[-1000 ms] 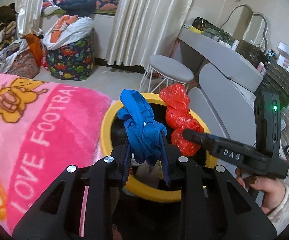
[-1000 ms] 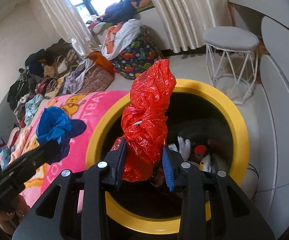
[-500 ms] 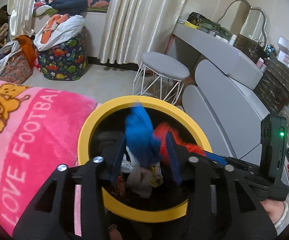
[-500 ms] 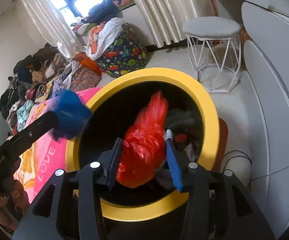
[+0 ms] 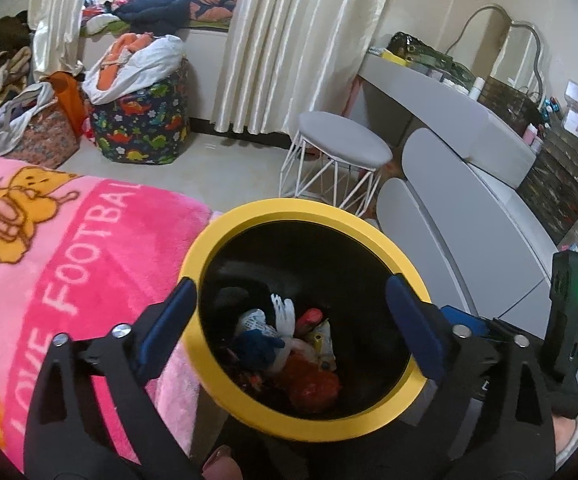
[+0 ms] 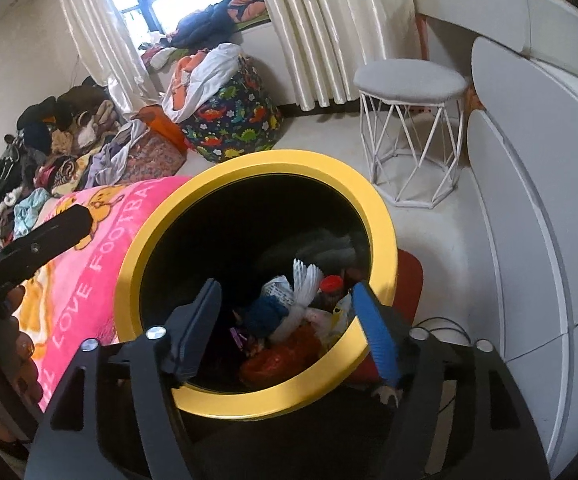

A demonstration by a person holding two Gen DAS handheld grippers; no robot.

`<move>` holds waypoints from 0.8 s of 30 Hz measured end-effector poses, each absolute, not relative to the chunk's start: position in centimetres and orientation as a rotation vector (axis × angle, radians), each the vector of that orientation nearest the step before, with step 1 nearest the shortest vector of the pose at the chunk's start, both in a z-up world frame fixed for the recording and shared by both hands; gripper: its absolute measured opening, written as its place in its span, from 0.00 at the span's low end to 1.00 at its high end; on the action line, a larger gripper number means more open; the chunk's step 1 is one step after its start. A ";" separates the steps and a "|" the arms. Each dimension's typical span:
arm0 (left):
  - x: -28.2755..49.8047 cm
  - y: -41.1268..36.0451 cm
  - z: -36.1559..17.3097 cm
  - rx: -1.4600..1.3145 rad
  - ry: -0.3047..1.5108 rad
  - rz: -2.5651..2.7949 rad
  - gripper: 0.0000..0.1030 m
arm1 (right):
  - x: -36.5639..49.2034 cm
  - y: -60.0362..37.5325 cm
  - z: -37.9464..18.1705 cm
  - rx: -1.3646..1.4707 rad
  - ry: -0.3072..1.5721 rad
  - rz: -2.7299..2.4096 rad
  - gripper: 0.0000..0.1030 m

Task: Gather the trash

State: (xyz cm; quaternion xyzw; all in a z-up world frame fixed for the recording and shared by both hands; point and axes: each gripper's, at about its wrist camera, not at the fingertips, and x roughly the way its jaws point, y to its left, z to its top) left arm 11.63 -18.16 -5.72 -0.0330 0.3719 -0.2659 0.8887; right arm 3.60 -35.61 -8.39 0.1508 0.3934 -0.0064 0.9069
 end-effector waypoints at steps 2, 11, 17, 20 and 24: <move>11.5 -17.6 -5.6 -0.073 0.769 -0.541 0.89 | 3.5 -35.1 -8.0 0.289 0.801 -0.009 0.74; 10.2 -13.7 -5.0 -0.086 0.740 -0.432 0.89 | 3.1 -32.6 -6.7 0.216 0.739 0.002 0.88; 9.0 -10.7 -4.5 -0.103 0.713 -0.357 0.89 | 2.5 -30.3 -5.9 0.175 0.694 0.031 0.94; 8.5 -9.3 -4.3 -0.110 0.700 -0.315 0.89 | 2.1 -29.4 -5.7 0.160 0.669 0.031 0.94; 7.4 -7.7 -3.9 -0.087 0.669 -0.256 0.89 | 1.3 -28.1 -5.2 0.147 0.623 0.045 0.94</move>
